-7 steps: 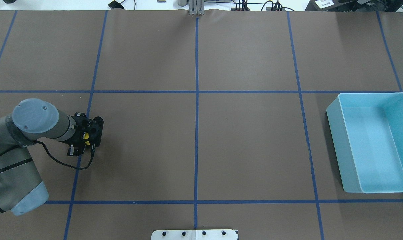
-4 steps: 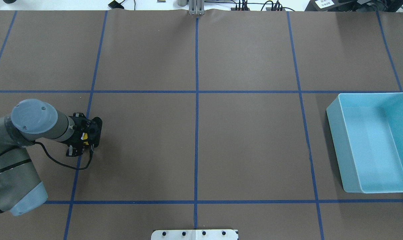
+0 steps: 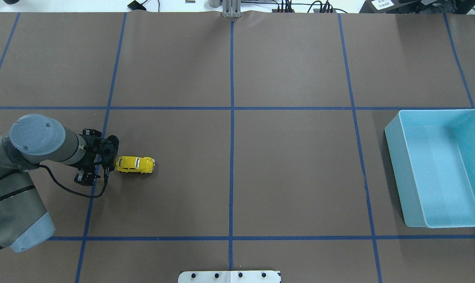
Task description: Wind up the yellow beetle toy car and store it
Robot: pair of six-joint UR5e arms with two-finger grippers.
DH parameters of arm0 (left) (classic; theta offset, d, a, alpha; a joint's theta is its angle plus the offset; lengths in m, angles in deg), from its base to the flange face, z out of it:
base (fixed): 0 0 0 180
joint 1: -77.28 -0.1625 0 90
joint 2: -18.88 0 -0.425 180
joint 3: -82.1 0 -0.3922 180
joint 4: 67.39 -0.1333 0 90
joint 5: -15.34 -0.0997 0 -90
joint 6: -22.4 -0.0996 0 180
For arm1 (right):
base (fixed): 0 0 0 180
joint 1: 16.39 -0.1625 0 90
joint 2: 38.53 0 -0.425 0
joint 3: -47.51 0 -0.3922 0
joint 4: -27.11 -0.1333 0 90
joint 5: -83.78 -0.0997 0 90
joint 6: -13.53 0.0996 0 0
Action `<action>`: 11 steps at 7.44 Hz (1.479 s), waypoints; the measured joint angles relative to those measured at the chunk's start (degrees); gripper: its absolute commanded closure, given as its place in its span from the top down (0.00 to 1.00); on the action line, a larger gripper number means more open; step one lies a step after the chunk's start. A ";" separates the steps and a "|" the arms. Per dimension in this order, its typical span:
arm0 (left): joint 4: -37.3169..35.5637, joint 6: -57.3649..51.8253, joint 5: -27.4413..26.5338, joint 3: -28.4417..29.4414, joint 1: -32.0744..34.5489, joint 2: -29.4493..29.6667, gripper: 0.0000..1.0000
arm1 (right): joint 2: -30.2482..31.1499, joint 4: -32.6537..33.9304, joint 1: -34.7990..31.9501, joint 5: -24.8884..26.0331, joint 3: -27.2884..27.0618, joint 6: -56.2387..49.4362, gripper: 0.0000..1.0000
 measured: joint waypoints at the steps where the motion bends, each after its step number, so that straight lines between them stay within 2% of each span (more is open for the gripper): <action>1: 0.00 0.00 0.00 -0.01 0.04 0.01 1.00 | 0.00 0.00 0.01 0.00 0.00 0.00 1.00; 11: -0.64 0.08 0.35 -1.61 0.97 -0.08 1.00 | -1.97 0.00 0.03 -0.09 0.43 -0.06 1.00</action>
